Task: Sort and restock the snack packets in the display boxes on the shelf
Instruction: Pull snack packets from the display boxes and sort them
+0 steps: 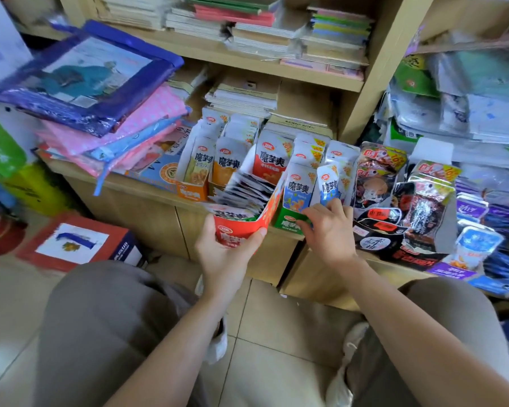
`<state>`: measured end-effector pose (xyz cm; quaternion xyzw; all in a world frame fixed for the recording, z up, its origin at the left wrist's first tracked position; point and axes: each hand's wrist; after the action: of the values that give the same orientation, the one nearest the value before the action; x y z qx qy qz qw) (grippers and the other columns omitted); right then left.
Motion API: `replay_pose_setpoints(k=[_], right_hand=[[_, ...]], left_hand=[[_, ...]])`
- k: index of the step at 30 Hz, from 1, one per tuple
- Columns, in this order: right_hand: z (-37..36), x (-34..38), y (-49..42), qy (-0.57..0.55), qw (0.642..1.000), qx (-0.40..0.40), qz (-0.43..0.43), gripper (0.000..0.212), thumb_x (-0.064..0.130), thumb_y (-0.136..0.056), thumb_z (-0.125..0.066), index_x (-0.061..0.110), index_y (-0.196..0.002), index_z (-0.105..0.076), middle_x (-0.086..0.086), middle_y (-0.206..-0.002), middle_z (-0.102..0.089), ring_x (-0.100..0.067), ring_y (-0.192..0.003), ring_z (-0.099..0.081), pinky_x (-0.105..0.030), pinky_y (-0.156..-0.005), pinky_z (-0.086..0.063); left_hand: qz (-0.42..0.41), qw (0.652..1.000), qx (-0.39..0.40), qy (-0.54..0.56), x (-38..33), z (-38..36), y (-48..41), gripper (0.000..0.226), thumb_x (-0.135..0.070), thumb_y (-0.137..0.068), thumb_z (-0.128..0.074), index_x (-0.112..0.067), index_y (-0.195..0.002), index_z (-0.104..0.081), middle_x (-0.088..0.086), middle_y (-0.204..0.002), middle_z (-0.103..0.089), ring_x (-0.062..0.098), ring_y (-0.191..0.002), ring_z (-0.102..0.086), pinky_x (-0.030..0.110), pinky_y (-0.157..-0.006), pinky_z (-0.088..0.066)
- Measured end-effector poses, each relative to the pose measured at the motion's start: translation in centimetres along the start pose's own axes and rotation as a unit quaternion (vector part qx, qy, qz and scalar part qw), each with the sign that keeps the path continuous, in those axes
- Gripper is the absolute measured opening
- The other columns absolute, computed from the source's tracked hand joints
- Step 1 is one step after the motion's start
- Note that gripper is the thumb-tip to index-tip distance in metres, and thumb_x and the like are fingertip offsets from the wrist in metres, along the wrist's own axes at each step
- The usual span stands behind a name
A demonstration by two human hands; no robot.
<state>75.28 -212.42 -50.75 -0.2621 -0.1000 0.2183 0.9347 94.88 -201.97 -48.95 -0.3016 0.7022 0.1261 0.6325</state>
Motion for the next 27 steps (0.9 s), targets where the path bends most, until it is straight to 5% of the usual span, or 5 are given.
replay_pose_setpoints(k=[6,14,20,24,27], right_hand=[[-0.3,-0.3,1.0,-0.109,0.991,0.083,-0.006,0.058,0.013,-0.081,-0.080,0.021,-0.135,-0.060,0.001,-0.135,-0.062,-0.032,-0.112,-0.062,-0.048,-0.086,-0.049],[1.1,0.0,3.4,-0.083,0.992,0.097,0.019,0.083,0.009,-0.080,-0.075,0.017,-0.154,-0.038,-0.007,-0.159,-0.038,-0.031,-0.134,-0.044,-0.048,-0.106,-0.040],[2.2,-0.1,6.2,-0.037,0.996,0.070,-0.046,0.074,0.015,-0.079,-0.075,0.014,-0.148,-0.047,-0.015,-0.151,-0.045,-0.035,-0.132,-0.040,-0.054,-0.101,-0.042],[2.0,0.1,5.8,-0.035,0.991,0.113,-0.065,0.090,0.022,-0.080,-0.073,0.024,-0.158,-0.027,-0.015,-0.156,-0.039,-0.041,-0.136,-0.036,-0.057,-0.107,-0.040],[1.2,0.4,5.2,-0.055,0.986,0.140,-0.064,0.093,0.019,-0.082,-0.067,0.028,-0.160,-0.017,-0.014,-0.151,-0.044,-0.044,-0.133,-0.035,-0.055,-0.111,-0.039]], left_hand=[[0.064,0.998,0.011,-0.023,3.2,-2.7,-1.8,0.062,-0.008,-0.068,-0.092,-0.008,-0.121,-0.059,0.001,-0.105,-0.074,0.016,-0.094,-0.073,0.048,-0.083,-0.061],[-0.022,0.946,0.067,-0.315,6.9,-4.1,-4.4,0.082,-0.070,-0.062,-0.077,-0.021,-0.123,-0.053,-0.001,-0.124,-0.059,0.020,-0.118,-0.051,0.044,-0.106,-0.043],[-0.009,0.978,-0.009,-0.210,5.9,-3.2,-0.5,0.070,-0.027,-0.080,-0.084,-0.014,-0.139,-0.050,0.005,-0.127,-0.049,0.014,-0.108,-0.057,0.036,-0.092,-0.055],[-0.056,0.966,0.085,-0.239,6.3,-3.3,1.9,0.065,-0.014,-0.093,-0.071,-0.015,-0.151,-0.043,0.000,-0.154,-0.044,0.012,-0.144,-0.038,0.012,-0.114,-0.028],[-0.055,0.957,0.133,-0.251,6.9,-3.5,1.6,0.073,-0.005,-0.094,-0.066,-0.016,-0.157,-0.032,-0.003,-0.165,-0.026,0.006,-0.153,-0.018,0.011,-0.118,-0.015]])
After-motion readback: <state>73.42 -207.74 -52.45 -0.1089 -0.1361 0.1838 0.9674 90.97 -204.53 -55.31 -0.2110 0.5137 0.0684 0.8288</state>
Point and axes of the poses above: each hand's wrist, its own y-axis away from the middle knuckle, its own z-axis out of the back of the hand, x = y × z
